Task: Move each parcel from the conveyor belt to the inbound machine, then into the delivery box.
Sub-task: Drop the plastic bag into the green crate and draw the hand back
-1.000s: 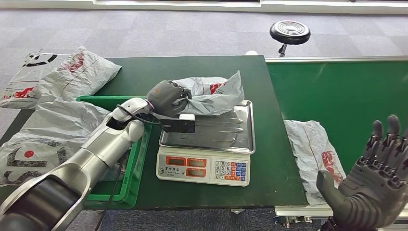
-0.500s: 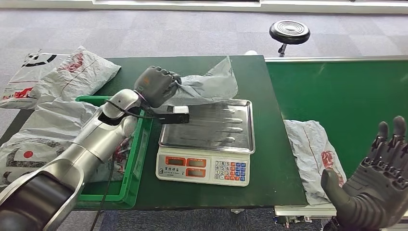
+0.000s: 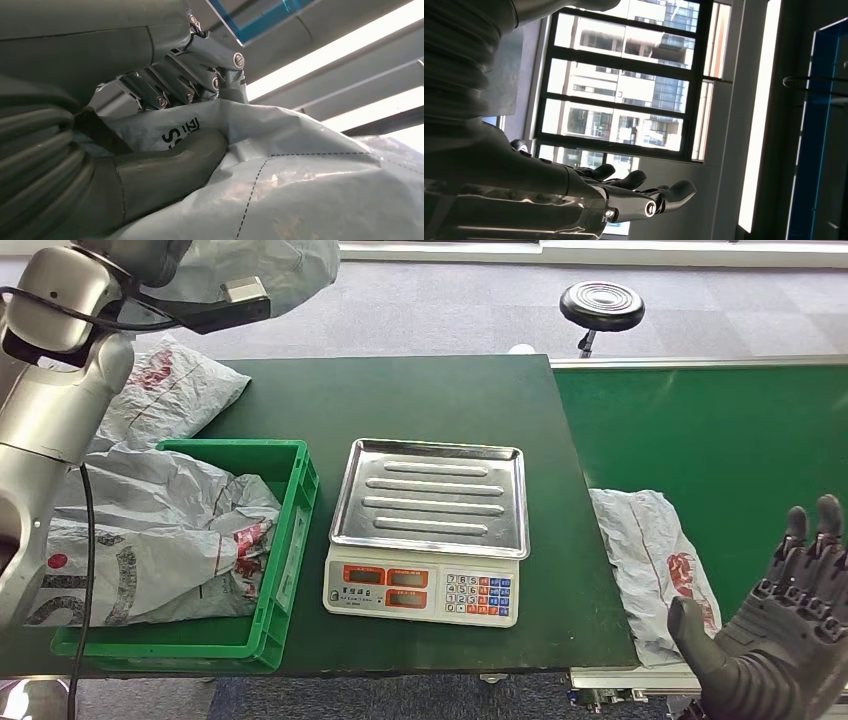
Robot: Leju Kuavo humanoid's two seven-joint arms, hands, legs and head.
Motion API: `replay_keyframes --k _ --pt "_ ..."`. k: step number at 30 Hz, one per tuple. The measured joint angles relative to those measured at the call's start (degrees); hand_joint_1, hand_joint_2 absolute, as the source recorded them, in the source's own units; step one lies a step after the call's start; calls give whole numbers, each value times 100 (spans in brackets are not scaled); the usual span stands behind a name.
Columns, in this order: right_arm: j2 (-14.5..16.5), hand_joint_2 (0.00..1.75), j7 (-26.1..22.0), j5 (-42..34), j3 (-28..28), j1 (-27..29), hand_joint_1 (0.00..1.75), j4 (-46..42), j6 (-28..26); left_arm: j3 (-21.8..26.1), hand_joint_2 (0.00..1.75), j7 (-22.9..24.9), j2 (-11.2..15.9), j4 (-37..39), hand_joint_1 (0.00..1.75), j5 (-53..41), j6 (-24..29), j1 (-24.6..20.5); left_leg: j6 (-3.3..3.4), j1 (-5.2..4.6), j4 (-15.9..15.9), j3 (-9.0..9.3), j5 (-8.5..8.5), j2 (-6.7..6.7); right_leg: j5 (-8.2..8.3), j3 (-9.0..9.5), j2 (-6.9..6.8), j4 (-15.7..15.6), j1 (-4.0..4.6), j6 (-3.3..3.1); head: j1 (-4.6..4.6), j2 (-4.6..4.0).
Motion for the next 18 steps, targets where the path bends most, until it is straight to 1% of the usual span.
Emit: replay_keyframes --k 4,9,13,15,16,18 --pt "0 175 0 25 10 56 0 0 -23 86 175 55 97 -103 175 -120 12 -26 -1 0 0 0 1 -5 0 2 -5 0 1 0 0 0" --pt "0 175 0 45 20 81 0 -1 -73 128 175 58 135 -151 175 -141 14 -24 -3 0 0 1 2 -6 1 2 -4 0 1 -2 0 0" --pt "-7 175 0 142 31 233 0 -33 -223 282 175 -35 182 -121 175 -124 121 117 -2 -1 -1 1 2 -7 1 5 -3 0 -1 -1 0 0" --pt "-28 175 0 219 39 356 0 -94 -362 415 175 -141 264 -128 175 -31 300 390 -4 -5 -6 7 0 -5 -1 8 -1 0 -4 -3 0 0" --pt "-43 175 -1 264 48 435 0 -138 -452 515 175 -190 324 -180 175 32 419 628 -7 -8 -11 16 -4 -2 -4 12 3 0 -7 -5 -1 0" --pt "-83 175 -2 348 73 615 0 -236 -639 786 175 -267 478 -410 175 151 667 1299 -14 -15 -22 37 -13 12 -13 20 15 0 -14 -10 -1 0"
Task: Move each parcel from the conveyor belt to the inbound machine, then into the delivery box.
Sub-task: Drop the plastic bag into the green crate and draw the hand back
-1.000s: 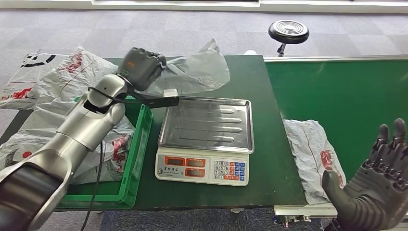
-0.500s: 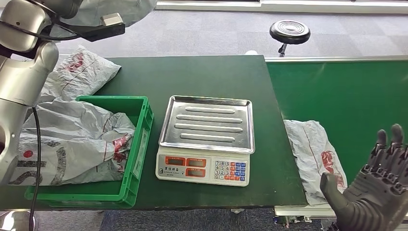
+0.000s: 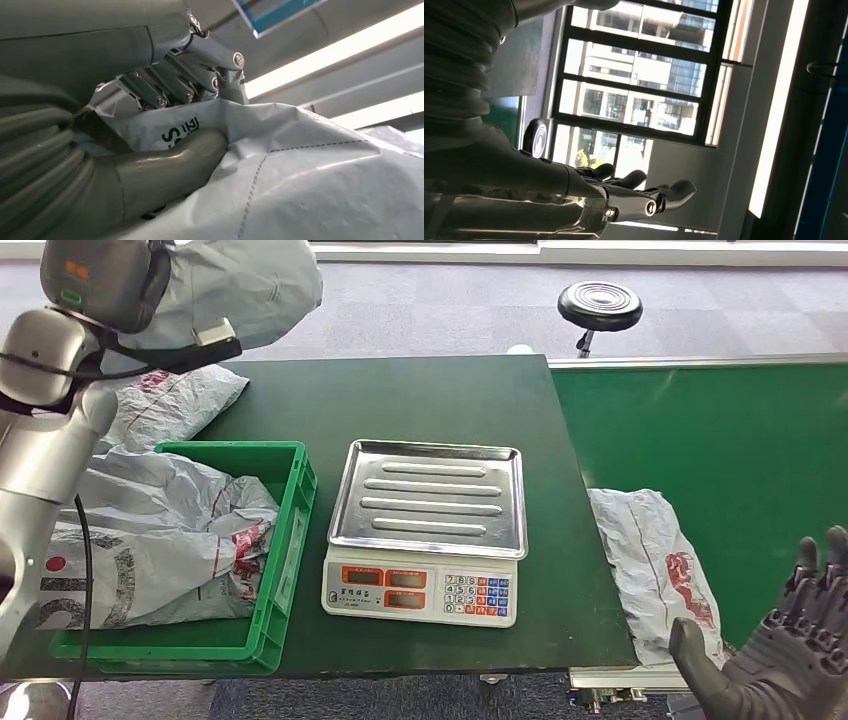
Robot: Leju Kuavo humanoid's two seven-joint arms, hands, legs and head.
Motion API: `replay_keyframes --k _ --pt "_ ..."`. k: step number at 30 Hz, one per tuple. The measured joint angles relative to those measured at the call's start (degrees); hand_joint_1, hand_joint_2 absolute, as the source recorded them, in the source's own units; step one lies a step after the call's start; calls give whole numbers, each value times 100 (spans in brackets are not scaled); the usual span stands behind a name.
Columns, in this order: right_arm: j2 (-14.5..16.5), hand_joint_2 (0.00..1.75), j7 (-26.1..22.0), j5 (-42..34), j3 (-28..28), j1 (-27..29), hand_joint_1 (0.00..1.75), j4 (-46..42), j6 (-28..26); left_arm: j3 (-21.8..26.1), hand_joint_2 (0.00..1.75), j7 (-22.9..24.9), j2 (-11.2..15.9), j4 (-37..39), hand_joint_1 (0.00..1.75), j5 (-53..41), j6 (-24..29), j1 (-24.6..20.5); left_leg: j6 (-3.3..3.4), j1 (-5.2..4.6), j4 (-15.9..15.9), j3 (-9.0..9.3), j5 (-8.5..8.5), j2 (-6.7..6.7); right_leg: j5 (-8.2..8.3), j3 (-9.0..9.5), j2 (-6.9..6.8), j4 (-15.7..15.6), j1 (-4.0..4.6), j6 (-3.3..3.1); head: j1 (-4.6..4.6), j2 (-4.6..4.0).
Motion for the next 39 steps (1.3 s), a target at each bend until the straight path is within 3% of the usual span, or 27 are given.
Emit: replay_keyframes --k 6,13,18,26,29,30,33,34,37,39 --pt "-110 175 -1 138 123 354 0 -200 -229 1239 175 55 466 -1444 175 -194 427 2789 -15 -5 -12 42 -44 79 -26 2 76 0 -5 -19 -2 0" --pt "-116 175 -1 258 189 552 0 -333 -219 2814 175 11 565 -3600 175 -289 -218 5395 -14 -2 -10 39 -79 85 -57 -4 78 -2 -2 -14 0 0" --pt "-116 175 1 262 189 606 0 -376 -187 3498 175 4 529 -4553 175 -305 -320 6278 -8 1 -8 48 -93 54 -82 24 38 -4 2 -8 0 0" --pt "-116 175 2 260 189 635 0 -387 -218 4165 175 -219 407 -5495 175 -76 -519 7156 -13 7 -9 59 -97 41 -87 48 24 -3 7 -15 1 0" --pt "-116 175 2 216 189 627 0 -387 -187 4438 175 -466 144 -5959 44 -54 -582 7503 -9 5 -8 58 -101 37 -96 56 18 -5 5 -8 1 0" --pt "-116 175 2 188 189 620 0 -384 -147 4502 131 -576 21 -6106 0 -70 -592 7624 -7 4 -8 59 -104 36 -98 59 16 -6 4 -6 1 0" --pt "-115 44 4 101 189 590 0 -342 28 4595 0 -837 -343 -6479 0 -198 -626 7945 -3 2 -7 62 -108 32 -101 62 9 -8 3 -6 1 0" --pt "-115 0 5 76 188 579 0 -319 88 4604 0 -885 -445 -6573 0 -245 -631 8027 -3 2 -7 63 -109 29 -101 62 6 -9 3 -6 1 0" --pt "-70 0 8 100 119 560 0 -210 367 4587 0 -1069 -727 -6761 0 -68 -629 8217 -3 3 -7 68 -111 22 -107 63 -3 -11 4 -7 1 0" --pt "44 0 119 321 -53 552 0 -77 630 4508 0 -1295 -916 -6808 0 576 -682 8297 -3 3 -7 73 -113 19 -109 66 -6 -11 3 -7 1 0"
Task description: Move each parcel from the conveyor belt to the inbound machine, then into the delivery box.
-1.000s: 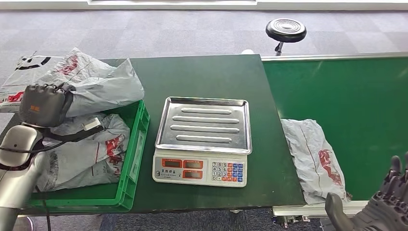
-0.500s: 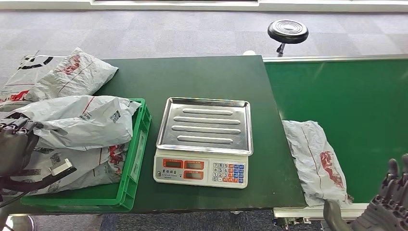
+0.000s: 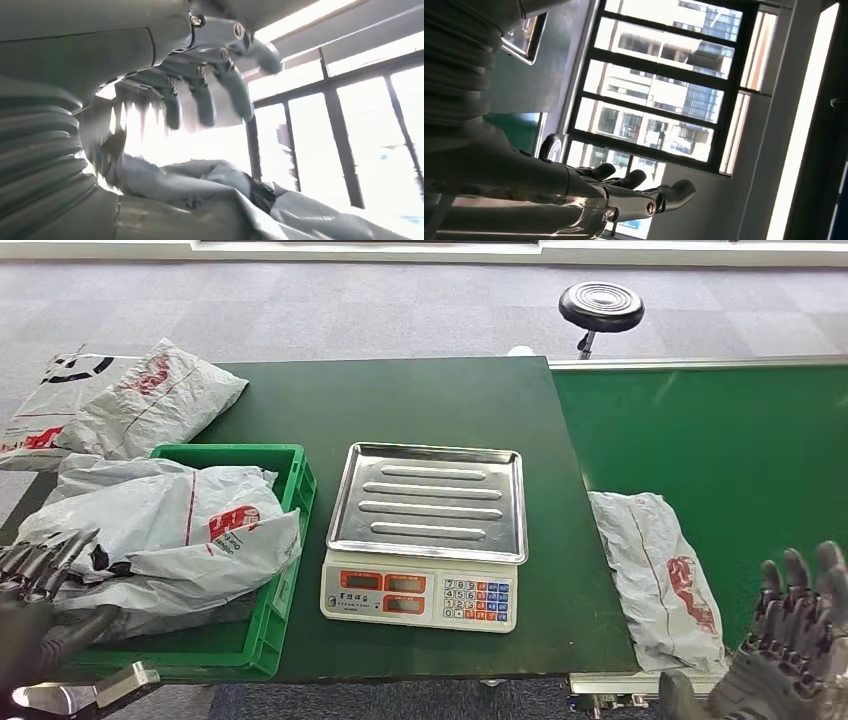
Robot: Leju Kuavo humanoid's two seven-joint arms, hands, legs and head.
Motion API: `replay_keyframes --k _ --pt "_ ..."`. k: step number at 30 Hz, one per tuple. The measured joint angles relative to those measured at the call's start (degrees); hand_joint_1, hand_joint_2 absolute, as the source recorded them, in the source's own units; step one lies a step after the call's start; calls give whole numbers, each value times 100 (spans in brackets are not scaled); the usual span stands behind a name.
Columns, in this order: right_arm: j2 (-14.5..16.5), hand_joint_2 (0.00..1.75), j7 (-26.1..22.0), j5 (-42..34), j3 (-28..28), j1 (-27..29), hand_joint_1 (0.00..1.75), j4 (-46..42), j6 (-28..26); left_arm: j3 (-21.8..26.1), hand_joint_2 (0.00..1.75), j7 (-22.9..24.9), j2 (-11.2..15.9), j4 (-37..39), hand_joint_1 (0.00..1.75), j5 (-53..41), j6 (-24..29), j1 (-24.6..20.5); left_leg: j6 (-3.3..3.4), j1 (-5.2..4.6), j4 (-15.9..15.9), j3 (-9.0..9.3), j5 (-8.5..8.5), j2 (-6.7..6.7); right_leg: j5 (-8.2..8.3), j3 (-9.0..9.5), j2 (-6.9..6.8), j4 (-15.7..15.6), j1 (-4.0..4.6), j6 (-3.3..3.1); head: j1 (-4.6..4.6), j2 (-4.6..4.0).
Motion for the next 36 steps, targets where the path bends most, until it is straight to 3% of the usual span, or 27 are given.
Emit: replay_keyframes --k 4,6,9,14,18,22,25,28,30,32,34,36 --pt "325 0 965 942 -772 -72 0 351 555 -481 0 -580 -534 143 0 2136 113 -53 3 -1 2 7 -1 -14 0 11 -12 -5 -2 1 0 0" --pt "458 0 1189 1223 -1248 -117 0 504 873 -807 0 -640 -757 318 0 2747 345 -149 6 -2 4 8 0 -26 1 20 -21 -6 -2 2 1 0" --pt "635 0 1197 1351 -1765 -159 0 625 1112 -1185 0 -604 -912 492 0 2966 556 -225 8 -2 7 8 0 -34 2 25 -25 -6 -2 4 1 0" --pt "836 0 1188 1415 -2112 -193 0 702 1182 -1433 0 -548 -992 610 0 3063 583 -283 6 0 7 10 -1 -30 1 22 -20 -6 0 2 1 0" --pt "907 175 1215 1465 -2232 -214 0 742 1180 -1515 0 -532 -1030 664 0 3065 613 -298 4 1 7 10 -4 -30 -3 19 -19 -6 0 1 1 0" --pt "863 175 1611 2069 -2441 -309 0 848 1076 -1660 0 -474 -1181 814 0 3591 596 -470 7 -2 8 10 -8 -31 -5 23 -21 -8 -2 7 2 0" --pt "521 175 2163 3054 -2774 -670 0 1222 744 -1921 0 -688 -1294 1032 0 5034 223 -728 12 -2 14 7 -5 -29 6 31 -18 -11 -3 18 2 0" --pt "-236 175 2986 4599 -2967 -1361 0 2149 322 -2163 0 -944 -1424 1227 0 6140 -35 -1050 24 -3 25 -2 3 -14 31 35 -2 -18 -4 34 2 0" --pt "-860 87 3448 5378 -2971 -2008 0 3079 224 -2359 0 -973 -1523 1336 0 6546 -137 -1256 39 -4 34 -12 12 -6 48 32 6 -22 -5 48 3 0" --pt "-1423 87 3757 5897 -2886 -2717 0 4085 169 -2560 0 -934 -1616 1419 0 6800 -201 -1400 58 -7 41 -24 26 -6 63 28 4 -23 -8 60 4 0" --pt "-1848 175 3975 6340 -2691 -3407 0 5048 80 -2719 0 -958 -1684 1480 0 6871 -152 -1460 68 -10 46 -31 37 -8 75 23 2 -24 -10 67 3 0" --pt "-2154 175 4236 6775 -2404 -4041 0 5978 17 -2823 0 -1051 -1734 1534 0 6753 22 -1470 68 -10 47 -32 43 -14 80 20 -2 -24 -10 67 2 0"
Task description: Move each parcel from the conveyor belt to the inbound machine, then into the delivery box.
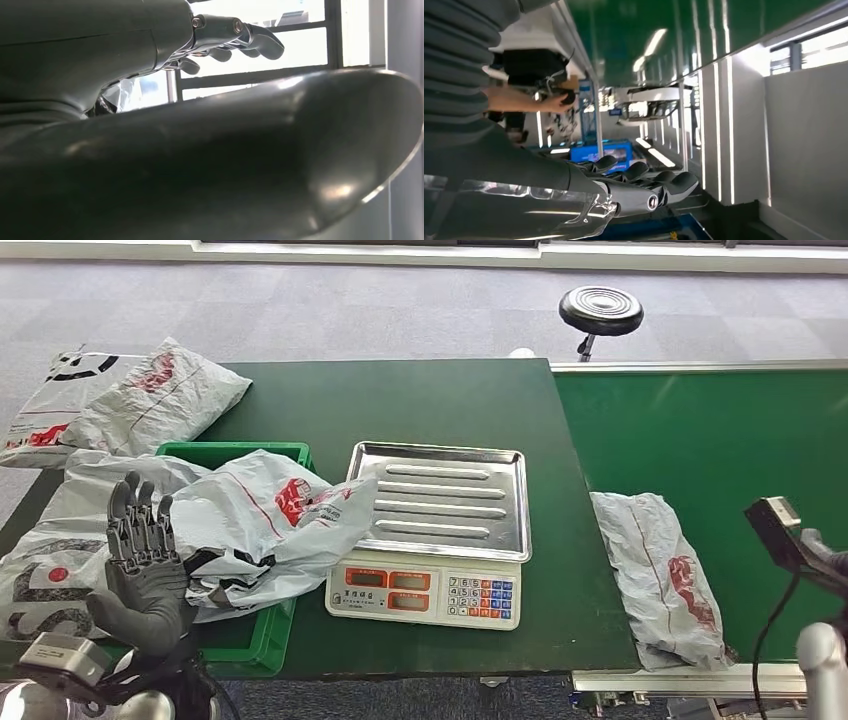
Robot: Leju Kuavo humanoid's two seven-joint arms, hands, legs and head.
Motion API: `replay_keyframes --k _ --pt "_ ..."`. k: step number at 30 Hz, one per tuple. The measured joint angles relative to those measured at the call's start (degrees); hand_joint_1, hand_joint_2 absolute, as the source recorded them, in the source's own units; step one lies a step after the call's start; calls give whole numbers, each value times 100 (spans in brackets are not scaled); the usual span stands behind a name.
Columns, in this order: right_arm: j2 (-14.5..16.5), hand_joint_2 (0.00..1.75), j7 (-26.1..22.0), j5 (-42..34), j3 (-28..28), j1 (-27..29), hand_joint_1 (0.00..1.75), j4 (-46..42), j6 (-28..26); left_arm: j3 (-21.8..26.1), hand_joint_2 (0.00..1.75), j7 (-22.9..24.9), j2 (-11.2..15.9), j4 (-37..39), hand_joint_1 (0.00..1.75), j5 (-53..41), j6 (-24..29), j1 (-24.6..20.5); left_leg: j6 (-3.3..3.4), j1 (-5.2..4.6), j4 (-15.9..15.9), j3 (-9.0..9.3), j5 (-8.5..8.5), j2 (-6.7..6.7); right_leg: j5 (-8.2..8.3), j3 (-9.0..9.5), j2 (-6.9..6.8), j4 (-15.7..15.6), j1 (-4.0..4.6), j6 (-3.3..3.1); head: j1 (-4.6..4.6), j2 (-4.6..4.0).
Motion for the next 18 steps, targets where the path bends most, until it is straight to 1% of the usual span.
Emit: replay_keyframes --k 2,5,7,10,12,13,16,18 --pt "-223 175 221 320 273 -533 0 850 -39 -48 0 -68 -38 66 0 -170 153 -4 -3 0 0 -2 6 -16 1 -1 -12 0 0 0 1 0" --pt "-419 175 329 500 567 -1086 0 1828 -100 -88 0 -100 -75 173 0 -362 236 -23 -8 1 0 -9 11 -35 0 -2 -27 1 1 0 1 0" --pt "-487 175 369 522 723 -1313 0 2313 -141 -122 0 -101 -98 238 0 -452 252 -45 -8 1 -1 -13 11 -36 -1 -7 -27 1 1 0 1 0" --pt "-516 175 367 399 836 -1449 0 2786 -197 -143 0 -93 -127 321 0 -589 255 -84 -9 1 -1 -20 10 -36 -5 -12 -27 1 1 1 2 0" --pt "-498 175 179 99 845 -1459 0 2970 -201 -146 0 -79 -145 375 0 -681 254 -118 -8 1 -1 -27 10 -36 -5 -17 -27 1 0 1 2 0" --pt "-464 175 -10 -166 826 -1455 0 3029 -180 -147 0 -68 -153 404 0 -718 253 -138 -9 1 -1 -29 9 -35 -5 -20 -25 1 1 1 2 0" --pt "-263 175 -703 -1162 678 -1399 0 3098 44 -165 0 -46 -162 496 0 -766 254 -211 -10 2 -1 -27 9 -28 -5 -25 -16 1 1 1 2 0" --pt "-108 175 -962 -1557 580 -1313 0 3111 173 -185 0 -44 -162 553 0 -788 255 -249 -10 2 -2 -27 9 -28 -5 -26 -18 2 1 1 2 0"
